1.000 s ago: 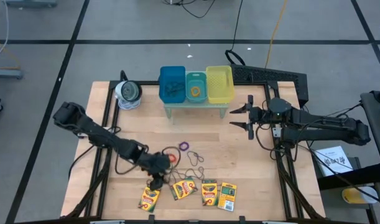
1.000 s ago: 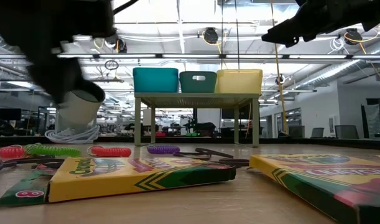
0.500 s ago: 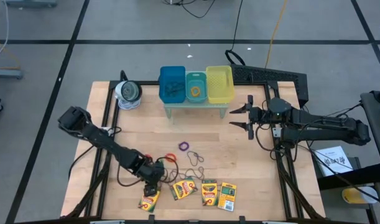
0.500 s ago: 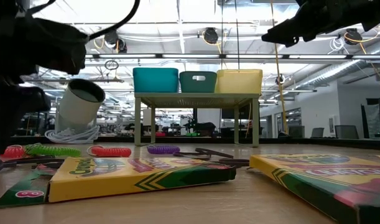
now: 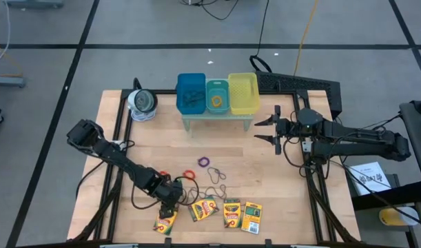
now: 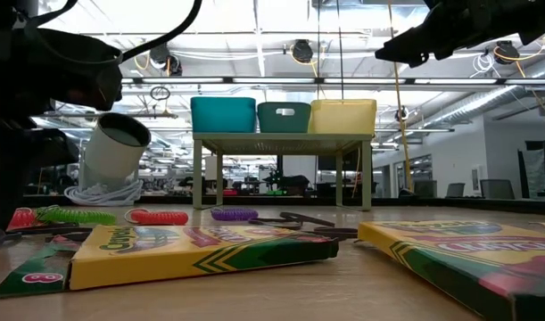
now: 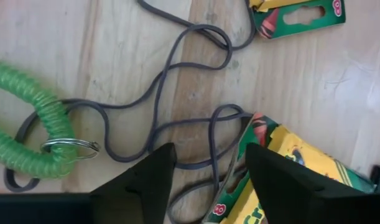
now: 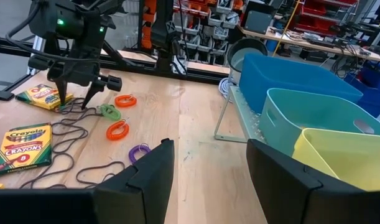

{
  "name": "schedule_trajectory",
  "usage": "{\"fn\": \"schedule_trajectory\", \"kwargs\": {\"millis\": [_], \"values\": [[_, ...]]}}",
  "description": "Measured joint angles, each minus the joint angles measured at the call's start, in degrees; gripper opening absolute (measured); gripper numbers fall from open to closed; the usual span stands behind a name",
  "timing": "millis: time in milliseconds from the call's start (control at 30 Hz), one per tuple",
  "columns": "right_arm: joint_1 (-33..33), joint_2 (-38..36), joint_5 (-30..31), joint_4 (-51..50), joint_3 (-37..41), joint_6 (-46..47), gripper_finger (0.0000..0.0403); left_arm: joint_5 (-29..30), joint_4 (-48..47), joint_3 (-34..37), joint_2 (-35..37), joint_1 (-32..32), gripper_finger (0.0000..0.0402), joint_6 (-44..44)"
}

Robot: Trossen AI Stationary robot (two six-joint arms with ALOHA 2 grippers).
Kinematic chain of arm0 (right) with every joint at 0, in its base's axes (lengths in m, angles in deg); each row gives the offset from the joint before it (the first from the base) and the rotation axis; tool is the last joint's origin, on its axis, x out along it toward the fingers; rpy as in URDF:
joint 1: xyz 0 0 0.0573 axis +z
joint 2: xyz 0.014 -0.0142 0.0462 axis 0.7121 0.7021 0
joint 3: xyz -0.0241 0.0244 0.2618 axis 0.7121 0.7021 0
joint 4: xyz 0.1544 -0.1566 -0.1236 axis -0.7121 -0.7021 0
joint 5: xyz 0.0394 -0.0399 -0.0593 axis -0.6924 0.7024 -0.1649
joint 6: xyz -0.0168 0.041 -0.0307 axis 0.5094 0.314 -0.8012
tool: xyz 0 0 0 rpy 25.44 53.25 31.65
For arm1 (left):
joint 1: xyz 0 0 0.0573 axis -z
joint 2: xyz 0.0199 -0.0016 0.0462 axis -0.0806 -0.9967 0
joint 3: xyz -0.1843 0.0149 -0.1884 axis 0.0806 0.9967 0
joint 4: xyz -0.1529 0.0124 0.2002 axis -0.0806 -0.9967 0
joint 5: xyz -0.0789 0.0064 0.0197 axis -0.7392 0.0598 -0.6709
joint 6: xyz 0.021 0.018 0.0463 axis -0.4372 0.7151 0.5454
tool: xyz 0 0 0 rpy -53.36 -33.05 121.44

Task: Pick & Place Office Desk Supplies
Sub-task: Put the purple rubber band into the blue bin on the shelf

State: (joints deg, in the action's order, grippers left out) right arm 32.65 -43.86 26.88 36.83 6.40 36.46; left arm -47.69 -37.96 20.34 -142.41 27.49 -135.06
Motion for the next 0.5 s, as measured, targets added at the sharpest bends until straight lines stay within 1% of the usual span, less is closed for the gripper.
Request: {"fn": "schedule_trajectory", "kwargs": {"millis": [67, 233, 333, 433, 500], "values": [[0.0, 0.0, 0.0, 0.0, 0.0, 0.0, 0.0194, 0.3, -0.1, 0.0, 0.0, 0.0, 0.0183, 0.1], [0.0, 0.0, 0.0, 0.0, 0.0, -0.2, 0.0194, 1.2, 0.7, 0.3, -0.1, 0.6, 0.0107, -0.1], [0.0, 0.0, 0.0, 0.0, 0.0, -0.2, 0.0194, 1.3, 4.9, 0.3, -0.5, 1.0, 0.0068, -0.1], [0.0, 0.0, 0.0, 0.0, 0.0, -0.2, 0.0194, 2.2, 7.1, 0.5, -0.6, 1.4, 0.0043, -0.4], [0.0, 0.0, 0.0, -0.1, 0.0, -0.2, 0.0194, 2.6, 8.9, 0.6, -0.8, 1.4, 0.0034, -0.1]]}}
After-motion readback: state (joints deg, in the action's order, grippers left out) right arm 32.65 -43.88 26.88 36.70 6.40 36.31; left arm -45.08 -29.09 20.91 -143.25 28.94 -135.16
